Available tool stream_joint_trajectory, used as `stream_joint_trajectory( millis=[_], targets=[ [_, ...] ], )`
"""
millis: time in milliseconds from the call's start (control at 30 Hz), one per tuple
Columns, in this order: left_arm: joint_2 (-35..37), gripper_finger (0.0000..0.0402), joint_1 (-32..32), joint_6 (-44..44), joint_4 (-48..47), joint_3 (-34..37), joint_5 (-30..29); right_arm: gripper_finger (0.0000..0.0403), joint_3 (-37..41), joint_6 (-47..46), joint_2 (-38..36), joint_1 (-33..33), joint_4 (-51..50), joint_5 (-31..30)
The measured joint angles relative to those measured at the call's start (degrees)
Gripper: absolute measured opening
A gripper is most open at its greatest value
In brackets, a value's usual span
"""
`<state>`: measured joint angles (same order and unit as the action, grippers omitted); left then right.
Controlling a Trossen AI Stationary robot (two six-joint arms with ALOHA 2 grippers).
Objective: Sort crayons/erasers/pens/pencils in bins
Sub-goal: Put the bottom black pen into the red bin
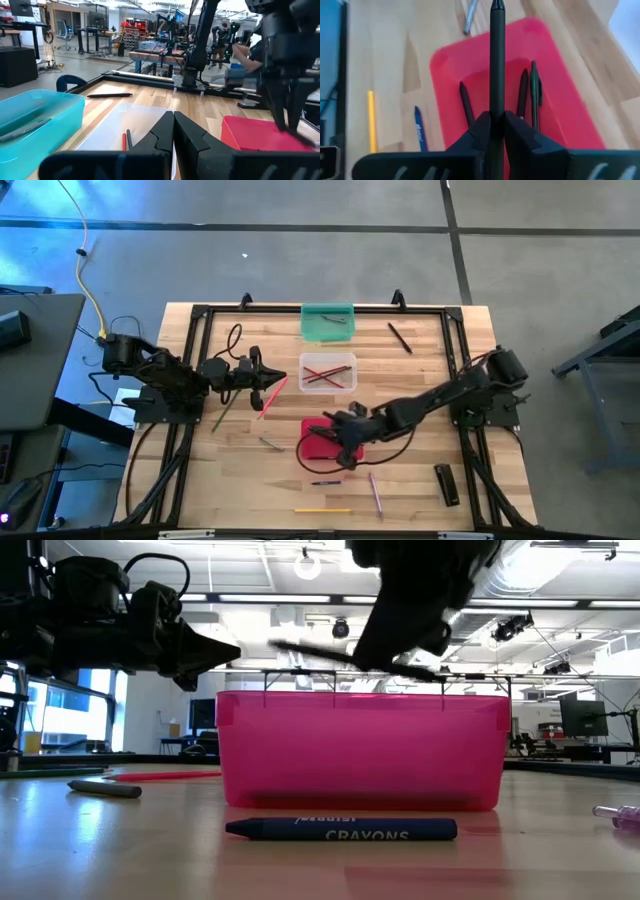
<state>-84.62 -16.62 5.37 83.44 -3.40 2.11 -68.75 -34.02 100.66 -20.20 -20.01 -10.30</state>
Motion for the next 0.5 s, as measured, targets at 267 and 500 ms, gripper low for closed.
stream_joint_trajectory(
  millis=[267,500],
  targets=[
    [0.0,0.0000,0.0,0.0,0.0,0.0,0.0,0.0026,-1.1,-0.9,5.6,1.8,-0.7,3.8],
    [0.0,0.0000,0.0,0.0,-0.1,0.0,0.0,0.0025,-1.1,-0.7,7.4,3.0,-0.5,5.2]
  ],
)
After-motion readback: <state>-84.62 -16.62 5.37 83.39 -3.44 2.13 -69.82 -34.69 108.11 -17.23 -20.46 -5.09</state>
